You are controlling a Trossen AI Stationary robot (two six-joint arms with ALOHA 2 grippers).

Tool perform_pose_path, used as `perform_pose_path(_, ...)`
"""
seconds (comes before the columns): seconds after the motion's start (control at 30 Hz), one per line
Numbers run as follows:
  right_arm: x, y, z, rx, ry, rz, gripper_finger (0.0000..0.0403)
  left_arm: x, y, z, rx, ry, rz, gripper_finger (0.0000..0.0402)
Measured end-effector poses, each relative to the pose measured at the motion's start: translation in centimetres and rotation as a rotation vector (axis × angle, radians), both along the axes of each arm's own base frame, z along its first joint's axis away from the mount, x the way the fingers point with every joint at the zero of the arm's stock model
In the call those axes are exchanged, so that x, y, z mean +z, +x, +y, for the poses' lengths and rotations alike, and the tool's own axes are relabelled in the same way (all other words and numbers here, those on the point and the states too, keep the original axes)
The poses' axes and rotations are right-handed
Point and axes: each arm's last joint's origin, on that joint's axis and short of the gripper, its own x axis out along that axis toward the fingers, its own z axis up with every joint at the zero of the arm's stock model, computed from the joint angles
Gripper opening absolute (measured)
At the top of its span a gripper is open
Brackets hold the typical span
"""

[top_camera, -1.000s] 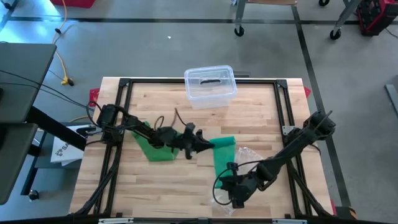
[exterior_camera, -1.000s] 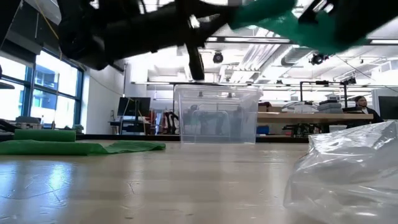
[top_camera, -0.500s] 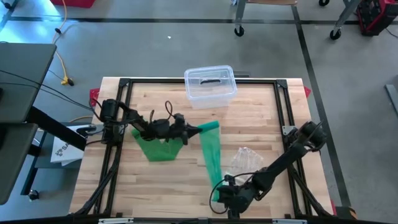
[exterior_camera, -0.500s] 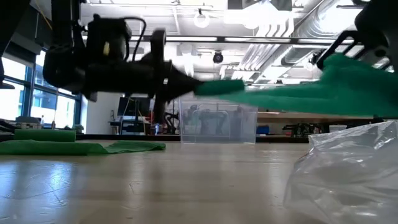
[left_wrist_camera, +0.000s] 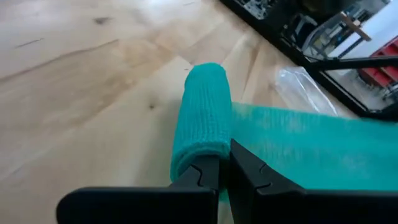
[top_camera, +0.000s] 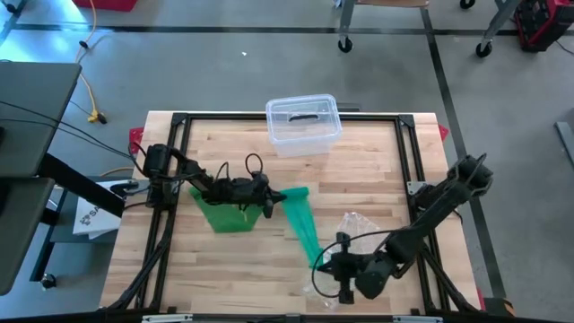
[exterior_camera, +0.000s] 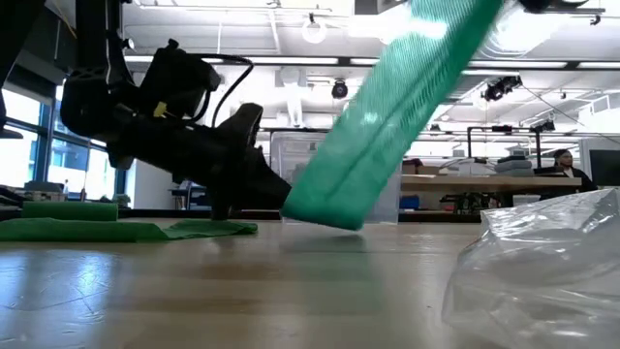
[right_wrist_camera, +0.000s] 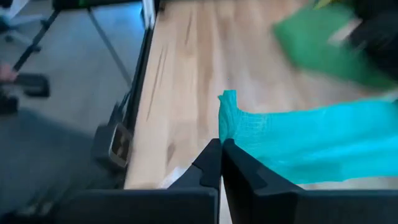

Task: Roll bandage
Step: Roll the blue bandage

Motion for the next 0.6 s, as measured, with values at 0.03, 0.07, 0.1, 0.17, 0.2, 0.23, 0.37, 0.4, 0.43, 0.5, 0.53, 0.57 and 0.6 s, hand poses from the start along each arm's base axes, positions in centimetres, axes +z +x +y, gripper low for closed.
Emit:
perform_pose_path(0.03,0.5,-0.2,-0.1,-0.010,-0.025,-0.031,0.0000,0.0,0.0,-0.1,-0.011,0.015,0.000,0.0003)
perform_pose_path(0.07,1.0,-0.4,-0.1,-0.019,-0.045,-0.059,0.0000,0.1,0.0,-0.3,-0.022,0.025,-0.004,0.0003)
perform_pose_path(0.1,1.4,-0.6,-0.2,-0.026,-0.062,-0.082,0.0000,0.2,0.1,-0.6,-0.031,0.029,-0.014,0.0003)
perform_pose_path(0.17,2.0,-0.6,-0.3,-0.034,-0.069,-0.116,0.0000,0.5,0.2,-1.0,-0.051,0.038,-0.049,0.0003)
perform_pose_path(0.2,2.2,-0.5,-0.3,-0.035,-0.074,-0.135,0.0000,0.6,0.2,-1.3,-0.063,0.051,-0.061,0.0003)
perform_pose_path(0.23,2.3,-0.4,-0.2,-0.036,-0.080,-0.148,0.0000,0.7,0.2,-1.5,-0.076,0.069,-0.062,0.0003)
perform_pose_path(0.37,1.8,-0.1,0.0,-0.030,-0.095,-0.148,0.0000,0.6,0.2,-2.2,-0.114,0.108,-0.055,0.0003)
perform_pose_path(0.4,1.7,0.0,-0.1,-0.038,-0.087,-0.147,0.0000,0.6,0.2,-2.5,-0.122,0.108,-0.055,0.0003)
perform_pose_path(0.43,1.7,0.1,-0.2,-0.047,-0.079,-0.146,0.0000,0.6,0.1,-2.7,-0.135,0.109,-0.049,0.0003)
perform_pose_path(0.5,1.7,0.2,-0.3,-0.051,-0.078,-0.146,0.0000,0.5,0.1,-3.1,-0.170,0.126,-0.045,0.0003)
perform_pose_path(0.53,1.7,0.2,-0.3,-0.052,-0.085,-0.146,0.0000,0.6,0.1,-3.3,-0.186,0.134,-0.045,0.0003)
perform_pose_path(0.57,1.7,0.3,-0.4,-0.057,-0.087,-0.148,0.0000,0.5,0.1,-3.5,-0.196,0.139,-0.043,0.0003)
perform_pose_path(0.6,1.7,0.3,-0.4,-0.065,-0.083,-0.150,0.0000,0.5,0.0,-3.8,-0.203,0.140,-0.039,0.0003)
